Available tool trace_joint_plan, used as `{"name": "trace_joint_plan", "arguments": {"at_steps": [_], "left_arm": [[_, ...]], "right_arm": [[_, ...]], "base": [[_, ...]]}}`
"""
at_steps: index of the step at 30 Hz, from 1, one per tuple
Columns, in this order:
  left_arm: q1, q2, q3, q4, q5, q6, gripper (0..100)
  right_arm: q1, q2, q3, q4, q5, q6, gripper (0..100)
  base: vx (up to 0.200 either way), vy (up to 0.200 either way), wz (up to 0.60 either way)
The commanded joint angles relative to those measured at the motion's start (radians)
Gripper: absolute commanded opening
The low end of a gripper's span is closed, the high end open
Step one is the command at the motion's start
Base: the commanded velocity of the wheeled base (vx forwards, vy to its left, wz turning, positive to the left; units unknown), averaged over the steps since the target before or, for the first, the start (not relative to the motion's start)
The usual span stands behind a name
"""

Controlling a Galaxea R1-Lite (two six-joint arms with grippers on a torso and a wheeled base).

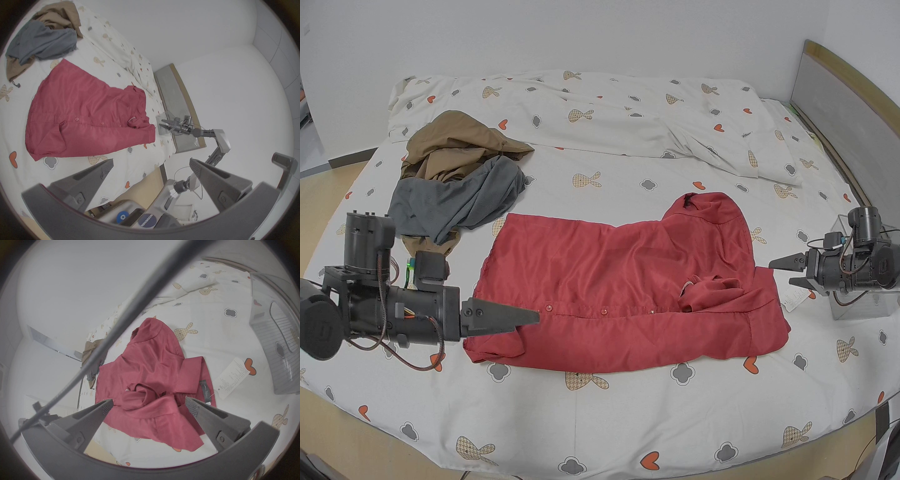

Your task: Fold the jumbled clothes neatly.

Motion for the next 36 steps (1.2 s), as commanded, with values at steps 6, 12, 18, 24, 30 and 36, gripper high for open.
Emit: {"name": "trace_joint_plan", "arguments": {"at_steps": [6, 12, 18, 24, 30, 36], "left_arm": [[0.131, 0.461, -0.099, -0.001, 0.198, 0.323, 100], [0.081, 0.454, -0.117, -0.001, 0.224, 0.32, 100], [-0.011, 0.517, -0.192, -0.001, 0.229, 0.319, 100], [-0.063, 0.56, -0.258, -0.001, 0.26, 0.32, 100], [-0.053, 0.627, -0.31, 0.0, 0.405, 0.326, 100], [0.018, 0.595, -0.295, 0.005, 0.448, 0.406, 100]], "right_arm": [[0.023, -0.31, 0.226, -0.072, 0.089, 0.001, 100], [0.033, -0.379, 0.273, -0.075, 0.091, 0.001, 100], [0.034, -0.393, 0.276, -0.075, 0.098, 0.003, 100], [0.033, -0.396, 0.276, -0.075, 0.098, 0.003, 100], [0.037, -0.398, 0.278, -0.075, 0.098, 0.001, 100], [0.039, -0.407, 0.279, -0.075, 0.098, 0.003, 100]], "base": [[0.0, 0.0, 0.0], [0.0, 0.0, 0.0], [0.0, 0.0, 0.0], [0.0, 0.0, 0.0], [0.0, 0.0, 0.0], [0.0, 0.0, 0.0]]}}
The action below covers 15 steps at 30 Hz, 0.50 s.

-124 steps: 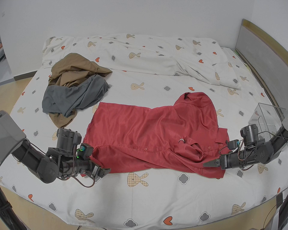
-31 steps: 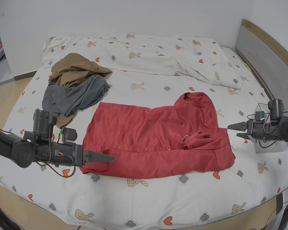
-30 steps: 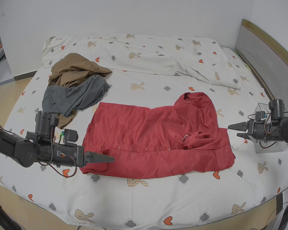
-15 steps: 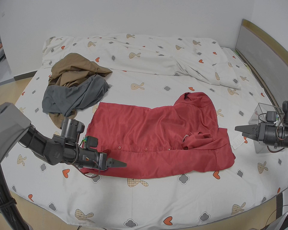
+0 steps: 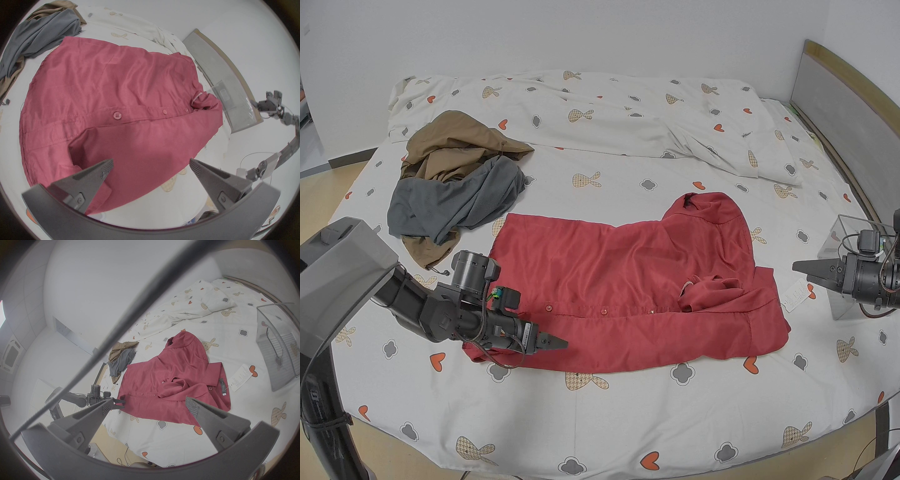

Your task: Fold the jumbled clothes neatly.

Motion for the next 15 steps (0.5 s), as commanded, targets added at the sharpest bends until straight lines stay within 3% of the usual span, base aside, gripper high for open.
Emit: {"name": "trace_joint_plan", "arguments": {"at_steps": [1, 3, 15], "left_arm": [[0.05, -0.002, -0.001, 0.0, 0.029, 0.023, 100], [0.096, -0.028, -0.013, 0.0, 0.034, 0.026, 100], [0.179, -0.097, -0.018, 0.002, 0.035, 0.037, 100]], "right_arm": [[0.003, -0.008, 0.002, 0.0, 0.0, 0.001, 100], [0.003, -0.008, 0.005, 0.0, 0.0, 0.001, 100], [0.003, -0.008, 0.006, 0.0, 0.0, -0.001, 100]], "base": [[0.0, 0.0, 0.0], [0.0, 0.0, 0.0], [0.0, 0.0, 0.0]]}}
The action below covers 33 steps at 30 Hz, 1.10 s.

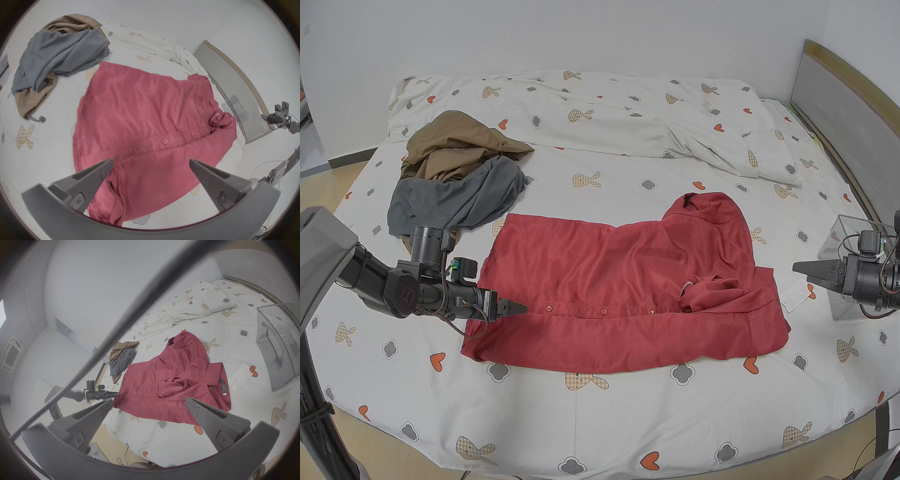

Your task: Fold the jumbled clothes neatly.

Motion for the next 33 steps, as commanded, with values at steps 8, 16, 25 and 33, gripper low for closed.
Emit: {"name": "trace_joint_plan", "arguments": {"at_steps": [8, 16, 25, 33], "left_arm": [[0.051, -0.072, 0.099, -0.01, 0.004, 0.003, 100], [0.086, -0.049, 0.162, -0.054, 0.005, 0.004, 100], [0.085, 0.038, 0.162, -0.144, 0.004, 0.003, 0], [0.112, 0.046, 0.159, -0.148, 0.005, 0.003, 0]], "right_arm": [[-0.001, 0.001, 0.0, -0.001, 0.0, 0.0, 100], [-0.001, 0.001, 0.0, -0.001, 0.0, 0.0, 100], [-0.001, 0.0, 0.0, -0.001, 0.0, 0.0, 100], [-0.001, 0.001, 0.0, -0.001, 0.0, 0.0, 100]], "base": [[0.0, 0.0, 0.0], [0.0, 0.0, 0.0], [0.0, 0.0, 0.0], [0.0, 0.0, 0.0]]}}
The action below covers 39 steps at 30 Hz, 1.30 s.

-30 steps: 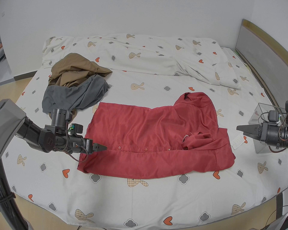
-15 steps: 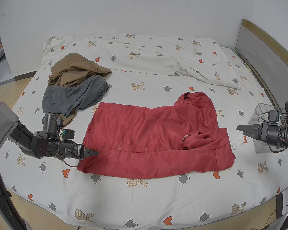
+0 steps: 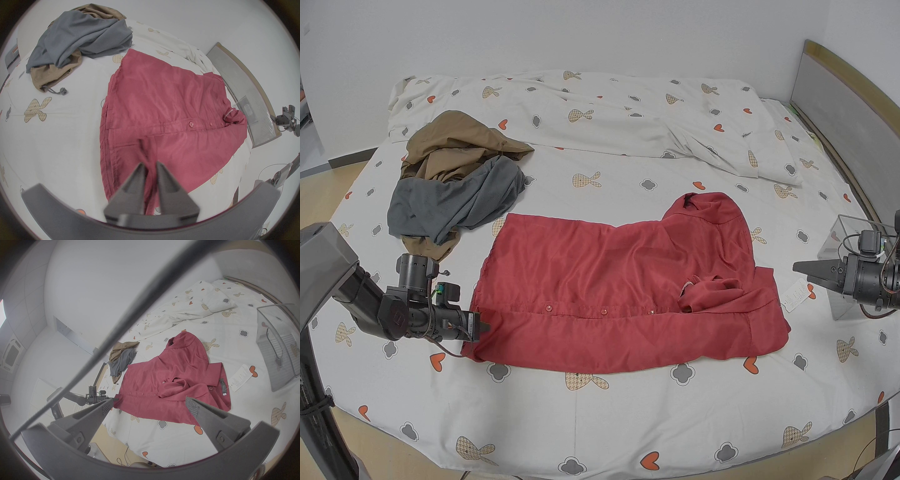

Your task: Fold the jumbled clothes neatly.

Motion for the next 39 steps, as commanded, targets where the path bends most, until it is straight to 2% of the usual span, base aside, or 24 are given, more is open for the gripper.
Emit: {"name": "trace_joint_plan", "arguments": {"at_steps": [1, 13, 18, 19, 25, 31, 33, 35, 37, 38, 39], "left_arm": [[0.029, 0.004, -0.003, -0.003, 0.0, 0.0, 0], [0.057, 0.027, -0.029, -0.063, 0.0, -0.003, 0], [0.052, 0.039, 0.011, -0.064, 0.002, 0.003, 0], [0.052, 0.041, 0.011, -0.066, 0.002, 0.003, 100], [0.083, 0.008, 0.011, -0.066, 0.003, 0.001, 100], [0.135, -0.148, 0.035, -0.05, -0.015, -0.02, 100], [0.126, -0.203, 0.057, -0.034, -0.074, -0.058, 100], [0.095, -0.246, 0.07, 0.014, -0.192, -0.106, 100], [0.095, -0.246, 0.07, 0.014, -0.192, -0.106, 100], [0.075, -0.252, 0.07, 0.077, -0.304, -0.12, 100], [0.067, -0.232, 0.067, 0.1, -0.337, -0.118, 100]], "right_arm": [[0.0, 0.003, 0.0, 0.0, 0.0, 0.0, 100], [0.0, 0.009, 0.002, 0.0, 0.0, 0.0, 100], [0.002, 0.01, 0.002, 0.0, 0.0, 0.0, 100], [0.002, 0.012, 0.002, 0.0, 0.0, 0.0, 100], [-0.002, 0.017, 0.002, 0.0, 0.0, -0.001, 100], [-0.008, 0.066, 0.0, -0.002, -0.001, -0.004, 100], [-0.012, 0.099, -0.006, -0.002, -0.006, -0.006, 100], [-0.014, 0.173, -0.015, -0.002, -0.01, -0.008, 100], [-0.014, 0.173, -0.015, -0.002, -0.01, -0.008, 100], [-0.015, 0.256, -0.029, -0.002, -0.032, -0.011, 100], [-0.017, 0.308, -0.037, -0.002, -0.076, -0.014, 100]], "base": [[0.0, 0.0, 0.0], [0.0, 0.0, 0.0], [0.0, 0.0, 0.0], [0.0, 0.0, 0.0], [0.0, 0.0, 0.0], [0.0, 0.0, 0.0], [0.0, 0.0, 0.0], [0.0, 0.0, 0.0], [0.0, 0.0, 0.0], [0.0, 0.0, 0.0], [0.0, 0.0, 0.0]]}}
